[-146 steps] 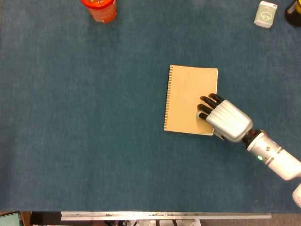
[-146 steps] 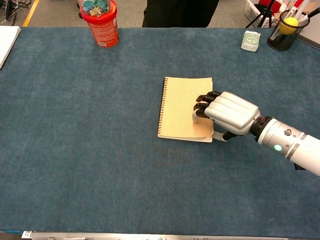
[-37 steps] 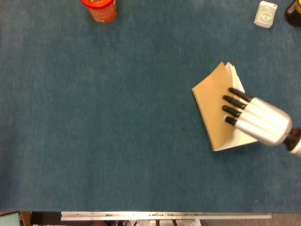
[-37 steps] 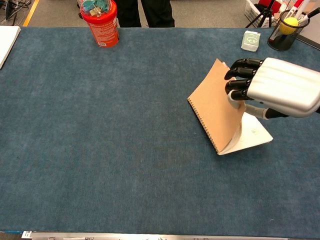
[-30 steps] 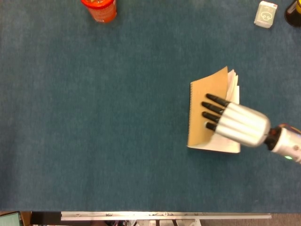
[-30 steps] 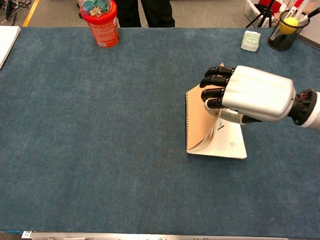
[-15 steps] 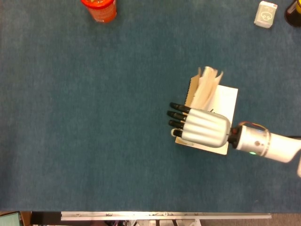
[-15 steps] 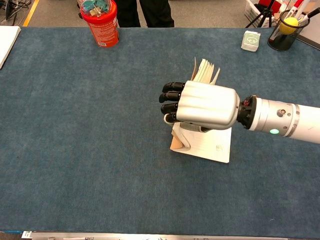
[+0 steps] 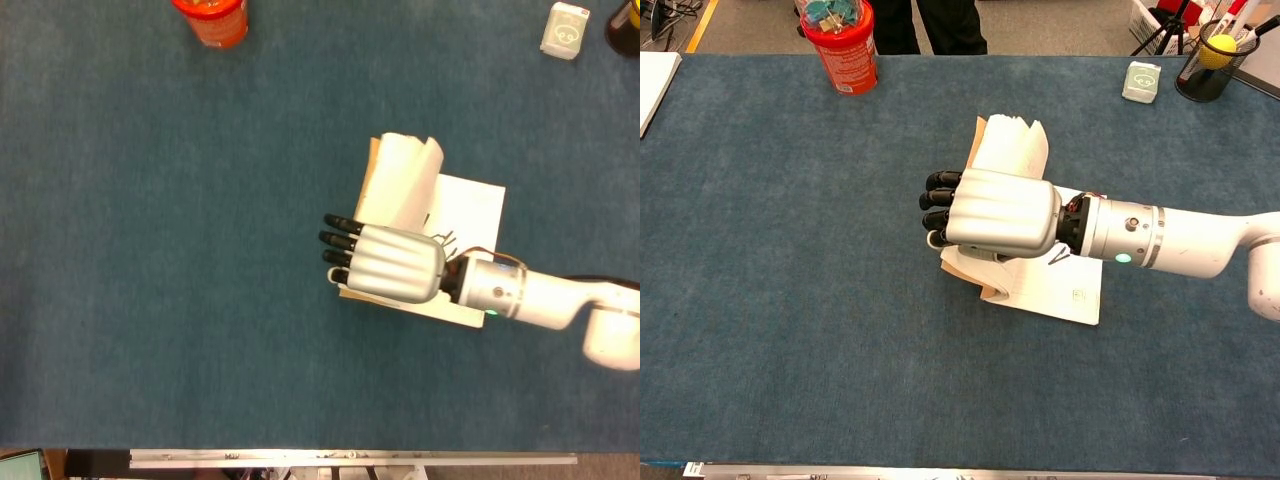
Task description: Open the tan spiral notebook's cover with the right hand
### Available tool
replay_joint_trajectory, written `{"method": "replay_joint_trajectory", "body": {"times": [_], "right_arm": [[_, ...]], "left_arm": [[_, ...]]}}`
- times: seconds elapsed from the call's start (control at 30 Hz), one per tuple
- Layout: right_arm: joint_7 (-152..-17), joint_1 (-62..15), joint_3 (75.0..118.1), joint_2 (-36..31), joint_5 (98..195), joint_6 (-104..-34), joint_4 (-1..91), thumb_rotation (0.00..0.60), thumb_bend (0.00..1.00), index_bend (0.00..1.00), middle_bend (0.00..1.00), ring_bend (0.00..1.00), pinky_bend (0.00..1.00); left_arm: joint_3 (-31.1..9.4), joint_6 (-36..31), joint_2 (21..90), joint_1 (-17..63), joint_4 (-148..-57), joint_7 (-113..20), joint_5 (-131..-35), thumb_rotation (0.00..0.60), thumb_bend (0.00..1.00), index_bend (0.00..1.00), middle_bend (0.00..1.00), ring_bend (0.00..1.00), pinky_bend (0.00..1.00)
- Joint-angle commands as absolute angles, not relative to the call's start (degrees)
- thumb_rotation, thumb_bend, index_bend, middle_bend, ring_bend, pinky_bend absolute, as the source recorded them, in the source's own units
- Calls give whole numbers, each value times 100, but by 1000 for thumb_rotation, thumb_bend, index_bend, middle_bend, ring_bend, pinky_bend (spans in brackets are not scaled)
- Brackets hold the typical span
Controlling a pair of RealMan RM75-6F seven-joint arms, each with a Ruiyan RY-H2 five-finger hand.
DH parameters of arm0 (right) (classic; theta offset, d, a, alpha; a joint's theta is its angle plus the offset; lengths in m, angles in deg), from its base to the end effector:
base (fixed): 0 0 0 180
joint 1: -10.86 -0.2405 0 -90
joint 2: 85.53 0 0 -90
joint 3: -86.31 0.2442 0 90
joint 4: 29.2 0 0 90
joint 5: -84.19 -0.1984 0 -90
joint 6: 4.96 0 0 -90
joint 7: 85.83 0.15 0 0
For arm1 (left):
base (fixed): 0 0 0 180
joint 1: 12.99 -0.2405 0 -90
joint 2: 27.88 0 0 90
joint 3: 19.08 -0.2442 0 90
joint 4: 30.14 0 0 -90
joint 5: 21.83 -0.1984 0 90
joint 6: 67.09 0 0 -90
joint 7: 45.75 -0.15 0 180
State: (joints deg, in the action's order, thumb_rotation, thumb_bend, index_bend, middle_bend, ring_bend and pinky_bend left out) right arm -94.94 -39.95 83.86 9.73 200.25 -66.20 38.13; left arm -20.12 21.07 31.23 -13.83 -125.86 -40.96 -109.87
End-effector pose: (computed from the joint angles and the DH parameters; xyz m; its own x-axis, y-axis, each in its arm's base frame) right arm -0.0872 -0.2754 -0.0621 0.6748 0.2180 0.7051 -0.0831 -0.9269 0.3660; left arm -0.3041 0.1417 0.1818 0.3460 0.0520 0.9368 0.9357 0.0538 -0.3486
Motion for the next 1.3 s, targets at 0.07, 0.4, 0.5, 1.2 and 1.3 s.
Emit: {"method": "replay_joint_trajectory", "body": {"times": [0.07,0.4,0.5,1.2,1.3], "right_arm": [[-9372,-4156,8389,1287,20006,-6646,3454,600,396,756,449,245,214],[-9218,-4323,8423,1935,19804,-6720,2605,600,397,719,435,245,194],[-9209,-4323,8440,2035,19728,-6807,2487,600,396,575,380,206,151],[-9659,-4225,8670,2384,19215,-7214,2272,600,124,43,82,1,37],[-9661,-4179,8689,2266,19155,-7314,2400,600,125,42,82,0,37]], "left_arm": [[-2013,2127,3108,-1396,-12600,-4111,-10992,600,509,307,276,159,166],[-2022,2186,3046,-1450,-12639,-4133,-10981,600,509,307,276,159,166],[-2029,2191,3031,-1463,-12654,-4144,-10978,600,509,307,276,159,166],[-2005,2159,3018,-1458,-12692,-4207,-10955,600,509,307,276,159,166],[-1999,2164,3013,-1457,-12698,-4212,-10957,600,509,307,276,159,166]]}}
